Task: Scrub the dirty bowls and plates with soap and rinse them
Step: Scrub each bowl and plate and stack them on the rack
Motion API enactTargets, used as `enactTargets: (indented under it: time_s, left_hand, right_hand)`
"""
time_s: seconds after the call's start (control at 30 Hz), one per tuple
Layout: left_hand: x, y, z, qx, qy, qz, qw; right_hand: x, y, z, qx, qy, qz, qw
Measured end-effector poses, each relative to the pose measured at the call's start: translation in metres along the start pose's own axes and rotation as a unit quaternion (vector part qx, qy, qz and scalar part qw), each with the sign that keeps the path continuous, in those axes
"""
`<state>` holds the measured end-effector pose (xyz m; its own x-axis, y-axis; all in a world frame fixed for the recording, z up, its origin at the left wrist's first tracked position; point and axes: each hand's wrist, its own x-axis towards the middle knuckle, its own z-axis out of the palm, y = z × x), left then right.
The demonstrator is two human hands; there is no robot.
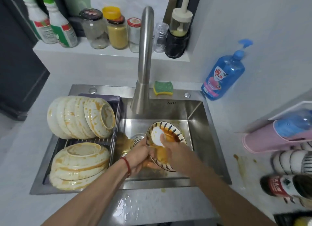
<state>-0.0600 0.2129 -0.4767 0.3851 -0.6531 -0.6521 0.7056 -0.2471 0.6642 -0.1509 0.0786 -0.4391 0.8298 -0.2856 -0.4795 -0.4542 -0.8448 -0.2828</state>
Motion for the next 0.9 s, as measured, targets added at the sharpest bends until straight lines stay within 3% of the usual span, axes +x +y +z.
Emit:
enactTargets:
  time_s: [0.1,0.2,0.37,0.5,0.6,0.67,0.73,0.9]
  left_hand:
    - [-0.014,-0.005,0.0,-0.032,-0.028,-0.011,0.999]
    - [-0.017,-0.001,0.004,-0.042,-0.04,-0.008,0.998]
    - [-0.017,0.006,-0.004,-0.074,-0.067,0.013,0.995]
    - [-0.022,0.006,-0.012,-0.139,-0.093,0.012,0.986]
    - [-0.018,0.001,-0.01,-0.176,-0.009,0.01,0.984]
    - [-0.013,-0.002,-0.009,-0.12,0.088,0.016,0.989]
    - [-0.013,-0.005,-0.004,-0.058,0.123,0.023,0.99]
    - [-0.018,-0.009,0.016,-0.05,0.095,0.026,0.994]
  right_hand:
    - [0.004,0.015,-0.015,-0.1,0.046,0.078,0.991]
    - [0.0,-0.001,-0.011,-0.108,0.08,0.08,0.988]
    - [-0.002,-0.025,-0.002,0.011,0.031,-0.038,0.999]
    - [-0.017,-0.012,-0.013,-0.009,-0.041,-0.114,0.993]
    - [-0.034,-0.007,-0.016,-0.054,-0.106,-0.147,0.982]
    - [-0.044,0.008,-0.018,-0.124,-0.134,-0.137,0.974]
    - [-0.042,0.032,-0.023,-0.185,-0.147,-0.088,0.968]
    - [-0.015,0.05,-0.017,-0.204,0.005,0.02,0.979]
